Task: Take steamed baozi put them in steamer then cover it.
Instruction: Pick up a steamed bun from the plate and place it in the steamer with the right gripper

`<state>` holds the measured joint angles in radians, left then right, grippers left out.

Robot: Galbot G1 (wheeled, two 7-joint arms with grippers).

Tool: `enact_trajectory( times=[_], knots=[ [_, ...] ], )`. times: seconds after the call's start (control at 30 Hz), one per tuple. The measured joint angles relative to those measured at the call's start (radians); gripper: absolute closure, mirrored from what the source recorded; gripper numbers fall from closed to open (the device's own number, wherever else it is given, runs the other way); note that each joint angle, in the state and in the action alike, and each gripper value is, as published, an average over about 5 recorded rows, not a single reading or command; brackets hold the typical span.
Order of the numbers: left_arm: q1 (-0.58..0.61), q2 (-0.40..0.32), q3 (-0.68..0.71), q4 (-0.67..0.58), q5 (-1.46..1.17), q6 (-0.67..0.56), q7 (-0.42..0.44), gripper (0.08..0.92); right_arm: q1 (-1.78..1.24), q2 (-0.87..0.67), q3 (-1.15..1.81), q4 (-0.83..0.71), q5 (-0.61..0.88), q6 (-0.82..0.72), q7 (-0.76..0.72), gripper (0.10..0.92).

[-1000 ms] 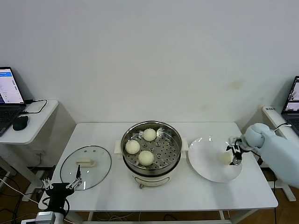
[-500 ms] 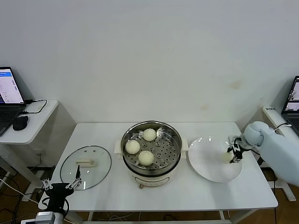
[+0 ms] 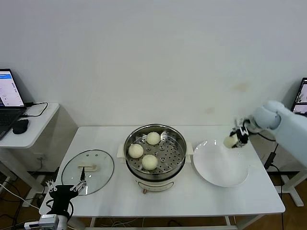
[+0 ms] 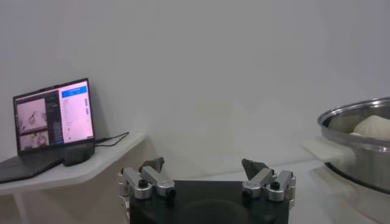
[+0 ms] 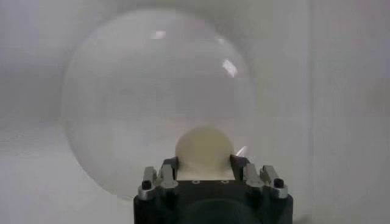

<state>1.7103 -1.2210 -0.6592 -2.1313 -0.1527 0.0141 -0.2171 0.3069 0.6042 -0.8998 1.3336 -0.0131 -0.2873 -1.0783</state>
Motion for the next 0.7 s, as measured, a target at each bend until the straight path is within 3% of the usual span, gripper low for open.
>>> enact_trajectory(
  times=[0.33,0.7],
  knots=[
    [-0.014,0.002,0.002,0.01,-0.005,0.0,0.001,0.177,0.281,0.096,-0.231,0.163,0.293,-0.173,0.091,0.449],
    [-0.012,-0.013,-0.006,0.01,-0.005,-0.003,-0.001,0.177,0.307,0.27,-0.319,0.192,0.511,-0.337,0.22,0.448]
  ],
)
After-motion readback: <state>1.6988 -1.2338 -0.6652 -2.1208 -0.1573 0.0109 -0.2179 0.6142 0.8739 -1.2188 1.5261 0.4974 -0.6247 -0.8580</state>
